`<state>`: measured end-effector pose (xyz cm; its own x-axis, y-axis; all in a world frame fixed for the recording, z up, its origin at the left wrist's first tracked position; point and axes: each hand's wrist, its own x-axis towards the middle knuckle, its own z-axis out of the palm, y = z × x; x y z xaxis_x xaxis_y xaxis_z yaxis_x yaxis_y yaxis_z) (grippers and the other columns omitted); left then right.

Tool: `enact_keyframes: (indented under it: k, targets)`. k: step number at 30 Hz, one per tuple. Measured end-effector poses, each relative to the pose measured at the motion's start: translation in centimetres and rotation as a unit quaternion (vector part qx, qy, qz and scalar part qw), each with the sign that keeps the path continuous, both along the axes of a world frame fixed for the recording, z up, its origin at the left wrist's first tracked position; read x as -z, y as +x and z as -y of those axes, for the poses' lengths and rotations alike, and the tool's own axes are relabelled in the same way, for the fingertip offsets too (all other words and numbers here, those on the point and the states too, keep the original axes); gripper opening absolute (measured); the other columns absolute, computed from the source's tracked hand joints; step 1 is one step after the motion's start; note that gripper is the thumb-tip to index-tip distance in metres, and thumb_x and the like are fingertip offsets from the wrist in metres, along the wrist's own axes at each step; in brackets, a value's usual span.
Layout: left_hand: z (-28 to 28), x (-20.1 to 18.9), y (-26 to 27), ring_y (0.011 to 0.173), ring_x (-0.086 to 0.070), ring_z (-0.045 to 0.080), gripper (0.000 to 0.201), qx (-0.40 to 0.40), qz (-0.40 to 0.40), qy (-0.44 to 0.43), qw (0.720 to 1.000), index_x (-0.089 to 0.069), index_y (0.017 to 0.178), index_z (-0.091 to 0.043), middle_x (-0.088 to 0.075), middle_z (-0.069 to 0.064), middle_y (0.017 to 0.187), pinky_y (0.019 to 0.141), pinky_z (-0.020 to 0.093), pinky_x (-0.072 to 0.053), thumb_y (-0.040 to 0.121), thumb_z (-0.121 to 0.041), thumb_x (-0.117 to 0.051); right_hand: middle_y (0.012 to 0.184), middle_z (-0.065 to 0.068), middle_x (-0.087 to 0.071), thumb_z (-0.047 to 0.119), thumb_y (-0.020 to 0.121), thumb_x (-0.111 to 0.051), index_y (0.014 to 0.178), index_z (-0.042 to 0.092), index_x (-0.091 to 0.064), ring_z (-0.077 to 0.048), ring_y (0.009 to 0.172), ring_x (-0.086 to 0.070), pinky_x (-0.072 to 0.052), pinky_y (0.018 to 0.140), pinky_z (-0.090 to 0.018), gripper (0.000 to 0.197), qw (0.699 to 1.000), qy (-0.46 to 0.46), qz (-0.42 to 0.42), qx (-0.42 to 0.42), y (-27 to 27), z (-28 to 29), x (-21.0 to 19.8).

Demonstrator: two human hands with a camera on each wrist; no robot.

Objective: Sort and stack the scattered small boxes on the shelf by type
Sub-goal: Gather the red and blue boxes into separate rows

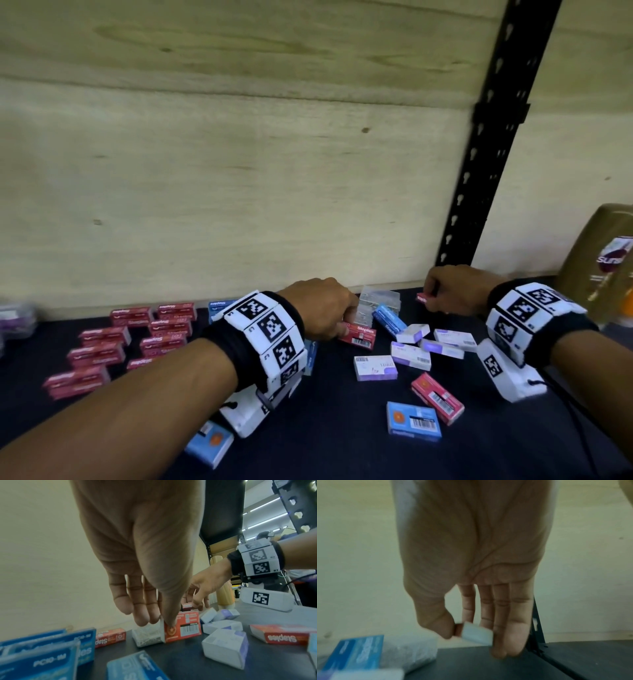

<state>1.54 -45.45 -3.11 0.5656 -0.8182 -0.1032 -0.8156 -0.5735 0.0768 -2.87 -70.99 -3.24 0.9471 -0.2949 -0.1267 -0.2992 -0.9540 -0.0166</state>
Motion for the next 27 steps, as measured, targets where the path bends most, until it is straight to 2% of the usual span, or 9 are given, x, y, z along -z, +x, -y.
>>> enact_keyframes:
  k: [4, 7, 9, 12, 14, 17, 19, 23, 27]
  targets:
    - [-2.0, -1.3, 0.0, 0.087, -0.056, 0.014, 0.02, -0.016, -0.027, -0.022, 0.999, -0.059, 0.111, -0.021, -0.063, -0.002, 0.104, 0.071, 0.027, -0.043, 0.095, -0.033, -0.06, 0.078, -0.005, -0.067, 0.029, 0.094, -0.059, 0.103, 0.025, -0.06, -0.014, 0.06, -0.067, -0.054, 0.06, -0.025, 0.01, 0.979, 0.201, 0.047, 0.002, -0.7, -0.8, -1.2]
    - [-4.6, -2.6, -0.4, 0.084, -0.058, 0.01, 0.018, -0.031, -0.044, -0.051, 0.997, -0.059, 0.109, -0.022, -0.065, -0.005, 0.104, 0.069, 0.023, -0.045, 0.095, -0.033, -0.061, 0.078, -0.011, -0.068, 0.028, 0.101, -0.048, 0.105, 0.023, -0.063, -0.014, 0.057, -0.068, -0.055, 0.062, -0.024, 0.016, 0.968, 0.249, 0.029, -0.019, -1.4, -2.7, -2.0]
    - [-6.7, -3.4, -0.7, 0.083, -0.058, 0.007, 0.018, -0.042, -0.043, -0.056, 0.997, -0.059, 0.109, -0.023, -0.065, -0.008, 0.105, 0.068, 0.02, -0.045, 0.095, -0.034, -0.061, 0.081, -0.012, -0.067, 0.024, 0.104, -0.041, 0.106, 0.015, -0.064, -0.014, 0.057, -0.066, -0.056, 0.06, -0.024, 0.024, 0.96, 0.278, 0.018, -0.04, -1.5, -4.1, -2.4]
    - [-10.8, -4.2, -1.5, 0.083, -0.059, 0.007, 0.019, -0.064, -0.026, -0.043, 0.997, -0.059, 0.109, -0.024, -0.065, -0.009, 0.105, 0.073, 0.023, -0.046, 0.094, -0.035, -0.06, 0.064, 0.003, -0.066, 0.018, 0.104, -0.038, 0.108, 0.003, -0.065, -0.01, 0.055, -0.06, -0.052, 0.056, -0.022, 0.031, 0.96, 0.263, 0.004, -0.097, -1.4, -7.2, -2.9]
    - [-13.4, -4.3, -2.1, 0.08, -0.058, 0.005, 0.018, -0.079, -0.01, -0.026, 0.996, -0.059, 0.108, -0.025, -0.065, -0.009, 0.103, 0.074, 0.023, -0.046, 0.093, -0.035, -0.061, 0.056, 0.007, -0.064, 0.018, 0.103, -0.038, 0.11, 0.002, -0.065, -0.009, 0.056, -0.059, -0.051, 0.058, -0.022, 0.032, 0.962, 0.239, -0.005, -0.13, -1.2, -9.4, -3.0]
    - [-17.9, -4.0, -3.2, 0.071, -0.052, 0.0, 0.015, -0.121, -0.005, -0.002, 0.993, -0.057, 0.105, -0.026, -0.059, -0.015, 0.089, 0.068, 0.021, -0.042, 0.093, -0.035, -0.061, 0.064, 0.006, -0.067, 0.016, 0.102, -0.041, 0.109, 0.011, -0.063, -0.008, 0.059, -0.061, -0.051, 0.059, -0.02, 0.024, 0.957, 0.23, -0.018, -0.176, -1.0, -13.5, -3.1]
    - [-20.4, -3.6, -3.9, 0.071, -0.052, 0.001, 0.013, -0.145, 0.0, 0.014, 0.989, -0.055, 0.102, -0.029, -0.055, -0.018, 0.082, 0.068, 0.022, -0.044, 0.093, -0.036, -0.061, 0.067, 0.008, -0.066, 0.015, 0.1, -0.045, 0.107, 0.019, -0.06, -0.003, 0.056, -0.06, -0.049, 0.06, -0.017, 0.017, 0.951, 0.227, -0.027, -0.21, -1.1, -16.3, -3.1]
    - [-24.7, -2.5, -5.0, 0.078, -0.055, 0.008, 0.012, -0.182, 0.019, 0.04, 0.982, -0.052, 0.1, -0.027, -0.054, -0.015, 0.081, 0.073, 0.025, -0.045, 0.094, -0.034, -0.059, 0.079, 0.015, -0.063, 0.023, 0.097, -0.052, 0.109, 0.022, -0.062, 0.0, 0.067, -0.055, -0.043, 0.068, -0.019, 0.015, 0.939, 0.175, -0.036, -0.294, -1.1, -21.7, -2.9]
    - [-27.6, -1.4, -6.2, 0.083, -0.055, 0.012, 0.011, -0.187, 0.029, 0.072, 0.979, -0.046, 0.095, -0.028, -0.053, -0.012, 0.086, 0.079, 0.029, -0.047, 0.094, -0.032, -0.057, 0.08, 0.019, -0.057, 0.024, 0.097, -0.053, 0.116, 0.022, -0.059, 0.003, 0.069, -0.051, -0.039, 0.07, -0.019, 0.02, 0.932, 0.126, -0.048, -0.338, -1.3, -26.0, -2.2]
